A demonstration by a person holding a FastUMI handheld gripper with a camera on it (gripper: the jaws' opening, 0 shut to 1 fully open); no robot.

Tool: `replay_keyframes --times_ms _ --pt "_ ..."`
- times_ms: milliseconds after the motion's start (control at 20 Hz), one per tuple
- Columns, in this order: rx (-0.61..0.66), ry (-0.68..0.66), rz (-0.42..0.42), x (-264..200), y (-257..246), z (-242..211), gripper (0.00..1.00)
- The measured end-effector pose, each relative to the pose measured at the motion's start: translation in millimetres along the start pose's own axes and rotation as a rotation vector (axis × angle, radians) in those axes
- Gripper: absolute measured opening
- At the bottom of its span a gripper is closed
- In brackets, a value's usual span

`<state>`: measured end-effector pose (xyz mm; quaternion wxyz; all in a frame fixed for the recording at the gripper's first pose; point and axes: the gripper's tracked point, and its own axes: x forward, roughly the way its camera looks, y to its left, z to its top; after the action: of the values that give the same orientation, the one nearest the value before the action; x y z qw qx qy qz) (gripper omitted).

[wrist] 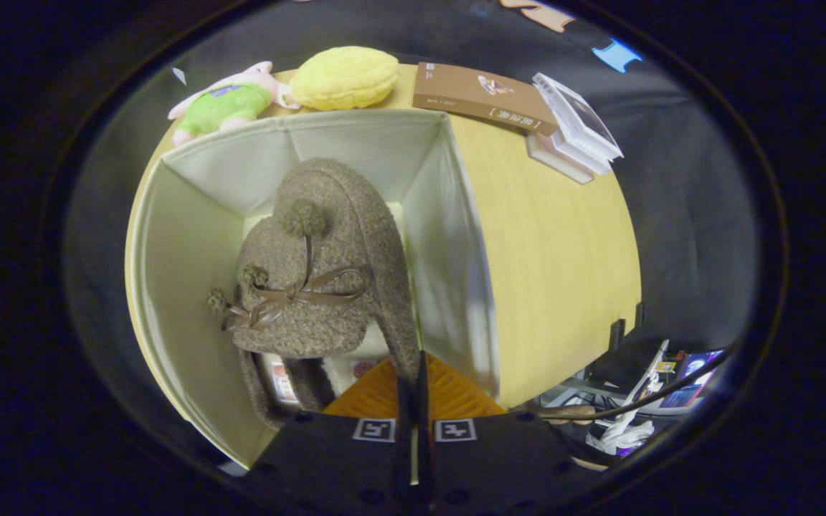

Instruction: Open the storage box then place both shoes into the box .Put the left shoe in first, then the right shoe, with the right side of both shoes facing outward in a uniform manner.

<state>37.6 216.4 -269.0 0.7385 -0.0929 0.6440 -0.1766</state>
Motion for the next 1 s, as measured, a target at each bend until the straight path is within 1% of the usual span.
replay_keyframes --times_ms 50,100,200,250,350,450,700,850,1000 --pt "0.008 -0.007 0.029 -2 5 1 0.14" --pt "0.025 -0.021 0.067 -7 10 4 0.15" --pt "0.072 -0.041 0.114 -17 12 4 0.33" --pt "0.087 -0.046 0.128 -23 9 3 0.46" --pt "0.129 -0.079 0.189 -35 10 5 0.72" --pt "0.137 -0.126 0.208 -49 -1 12 0.99" --pt "0.096 -0.226 0.121 -68 -67 16 0.99" --pt "0.117 -0.259 0.082 -66 -114 12 0.99" --pt "0.162 -0.350 0.080 -53 -164 16 0.99"
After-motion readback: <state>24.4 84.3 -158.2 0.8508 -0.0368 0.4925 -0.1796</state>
